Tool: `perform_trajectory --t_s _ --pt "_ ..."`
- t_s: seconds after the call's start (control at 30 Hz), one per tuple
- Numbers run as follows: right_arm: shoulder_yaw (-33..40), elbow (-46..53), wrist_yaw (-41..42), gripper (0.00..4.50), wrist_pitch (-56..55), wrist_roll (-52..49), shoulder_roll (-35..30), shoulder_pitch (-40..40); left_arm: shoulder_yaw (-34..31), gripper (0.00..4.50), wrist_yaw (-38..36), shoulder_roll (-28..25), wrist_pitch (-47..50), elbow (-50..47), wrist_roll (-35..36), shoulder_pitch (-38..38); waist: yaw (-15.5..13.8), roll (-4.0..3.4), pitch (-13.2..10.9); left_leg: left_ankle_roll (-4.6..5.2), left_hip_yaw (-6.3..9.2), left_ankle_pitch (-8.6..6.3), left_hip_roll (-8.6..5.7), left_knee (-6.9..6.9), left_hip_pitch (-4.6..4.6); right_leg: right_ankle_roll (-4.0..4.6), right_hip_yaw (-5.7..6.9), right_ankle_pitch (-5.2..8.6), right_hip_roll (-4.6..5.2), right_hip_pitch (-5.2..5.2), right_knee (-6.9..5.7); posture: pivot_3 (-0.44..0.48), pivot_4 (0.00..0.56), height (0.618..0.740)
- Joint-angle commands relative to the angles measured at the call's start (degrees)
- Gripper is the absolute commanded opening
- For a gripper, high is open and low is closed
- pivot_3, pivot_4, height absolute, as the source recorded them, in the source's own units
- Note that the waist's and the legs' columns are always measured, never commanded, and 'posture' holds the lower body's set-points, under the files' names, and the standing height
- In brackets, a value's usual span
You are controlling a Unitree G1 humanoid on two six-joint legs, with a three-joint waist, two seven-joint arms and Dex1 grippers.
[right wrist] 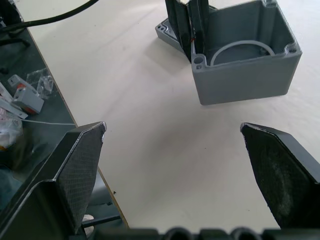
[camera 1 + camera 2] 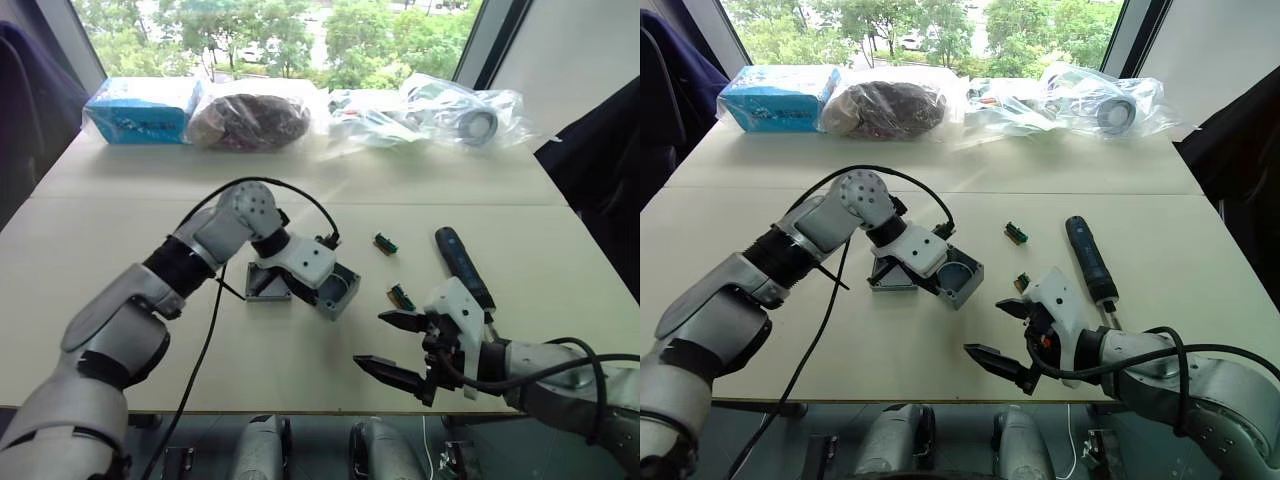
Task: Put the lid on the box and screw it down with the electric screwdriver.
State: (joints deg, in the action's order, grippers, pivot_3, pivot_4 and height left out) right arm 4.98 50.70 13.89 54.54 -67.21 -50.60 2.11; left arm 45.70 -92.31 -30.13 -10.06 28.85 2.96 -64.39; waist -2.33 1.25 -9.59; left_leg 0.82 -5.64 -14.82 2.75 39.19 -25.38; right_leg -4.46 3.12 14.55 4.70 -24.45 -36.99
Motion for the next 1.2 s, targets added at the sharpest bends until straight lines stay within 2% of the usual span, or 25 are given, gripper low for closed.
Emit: perform_trajectory --t_s 0.03,0.17,0.27,0.3,0.37,0.4,0.5,0.57,0.7,0.8,0.87,0.97,1.03,1.2 --pt "1.1 3.7 -1.7 4.50 -1.3 -1.3 0.4 1.7 0.6 0.05 -0.2 4.2 -8.5 8.0 -1.5 -4.7 0.0 0.01 0.0 0.00 0.01 0.00 0.00 0.01 -0.02 0.00 0.01 0.00 0.00 0.00 0.00 0.000 0.150 0.740" --pt "1.0 4.6 -3.2 4.50 -1.8 -1.9 0.6 2.7 2.1 0.05 -0.2 6.2 -12.7 13.7 -1.9 -6.6 0.2 0.02 0.0 0.03 0.01 -0.02 0.00 0.04 -0.02 0.00 0.01 0.00 0.00 0.00 0.01 0.000 0.150 0.740" --pt "0.5 5.1 -4.5 4.50 -2.0 -2.8 0.8 2.5 5.0 0.78 -0.2 5.5 -15.2 16.5 -2.6 -8.4 0.2 0.02 0.0 0.07 0.04 -0.04 0.01 0.03 0.00 0.00 0.01 0.00 -0.03 -0.01 -0.01 0.000 0.150 0.740" --pt "0.6 5.2 -4.7 4.50 -2.0 -2.9 0.7 2.6 5.4 1.26 -0.2 5.4 -15.2 16.7 -2.3 -8.7 0.2 0.02 0.0 0.07 0.05 -0.04 0.02 0.03 0.01 0.00 0.01 0.00 -0.04 -0.01 -0.03 0.000 0.150 0.740" --pt "0.7 5.1 -4.2 4.50 -2.1 -3.3 0.1 2.2 1.7 1.79 -0.2 4.9 -10.4 15.0 -1.4 -9.2 0.2 0.02 0.0 0.07 0.06 -0.04 0.02 0.03 0.00 -0.01 0.01 0.00 -0.04 -0.01 -0.04 0.000 0.150 0.740" --pt "0.8 5.2 -4.0 4.50 -2.2 -3.4 -0.1 2.0 -0.1 1.79 -0.2 4.4 -8.3 13.9 -1.2 -9.4 0.2 0.02 0.0 0.07 0.05 -0.04 0.02 0.03 0.00 -0.01 0.01 0.00 -0.03 -0.01 -0.03 0.000 0.150 0.740" --pt "2.0 4.5 -2.8 4.50 -2.9 -5.5 -1.3 -0.3 -8.7 1.79 1.9 0.8 5.4 6.8 1.2 -8.9 0.3 0.03 0.0 0.07 0.06 -0.04 0.04 0.04 -0.02 0.00 0.01 0.00 -0.02 -0.02 -0.02 0.000 0.150 0.740" --pt "2.5 4.4 -2.6 4.50 -3.4 -6.6 -1.7 -0.9 -11.8 1.79 2.2 -0.8 11.5 2.2 1.8 -7.6 0.4 0.02 0.0 0.07 0.09 -0.04 0.07 0.03 -0.02 -0.01 0.01 0.00 -0.03 -0.03 -0.05 0.000 0.150 0.740" --pt "0.9 1.6 2.3 4.50 -3.4 -6.3 -3.6 -8.2 -22.6 1.79 7.5 -13.5 41.5 -18.5 5.7 1.0 1.8 -0.03 0.0 0.07 0.10 -0.04 0.09 0.00 0.02 -0.04 -0.02 0.01 -0.04 -0.03 -0.10 0.000 0.150 0.740" --pt "-0.6 0.0 5.1 4.50 -3.1 -5.2 -4.1 -11.9 -24.8 1.79 12.8 -19.8 59.1 -29.2 4.1 5.4 2.3 -0.02 0.0 0.05 0.21 -0.03 0.12 -0.03 0.05 -0.13 0.00 0.07 -0.08 -0.03 -0.21 0.000 0.150 0.740" --pt "-2.1 -1.1 7.9 4.50 -2.9 -3.7 -4.5 -15.0 -27.2 1.79 21.8 -19.0 78.6 -32.5 2.5 5.9 1.5 -0.02 0.0 0.03 0.26 -0.02 0.09 -0.02 0.04 -0.18 0.07 0.10 -0.07 -0.02 -0.25 0.000 0.150 0.740" --pt "-4.1 -2.1 10.8 4.50 -2.6 -1.6 -4.6 -18.3 -29.5 1.79 30.3 -17.7 95.9 -36.6 2.3 7.3 1.3 -0.02 0.0 -0.01 0.54 0.01 -0.01 0.02 0.00 -0.23 0.06 0.13 -0.04 0.14 -0.25 0.000 0.150 0.740" --pt "-6.7 -3.2 13.0 4.50 -2.6 1.1 -4.1 -21.7 -32.7 1.79 35.6 -17.2 101.7 -37.9 3.8 10.8 1.7 -0.02 0.0 -0.01 0.56 0.00 -0.07 0.04 0.00 -0.24 -0.04 0.13 -0.02 0.21 -0.21 0.000 0.150 0.740" --pt "-10.5 -4.8 15.4 4.50 -2.5 5.2 -2.3 -24.5 -39.1 1.79 47.6 -12.8 102.6 -36.5 9.9 15.4 1.4 0.00 0.0 -0.06 0.62 0.04 -0.03 0.02 -0.01 -0.33 -0.04 0.20 -0.09 0.11 -0.32 0.000 0.150 0.740"
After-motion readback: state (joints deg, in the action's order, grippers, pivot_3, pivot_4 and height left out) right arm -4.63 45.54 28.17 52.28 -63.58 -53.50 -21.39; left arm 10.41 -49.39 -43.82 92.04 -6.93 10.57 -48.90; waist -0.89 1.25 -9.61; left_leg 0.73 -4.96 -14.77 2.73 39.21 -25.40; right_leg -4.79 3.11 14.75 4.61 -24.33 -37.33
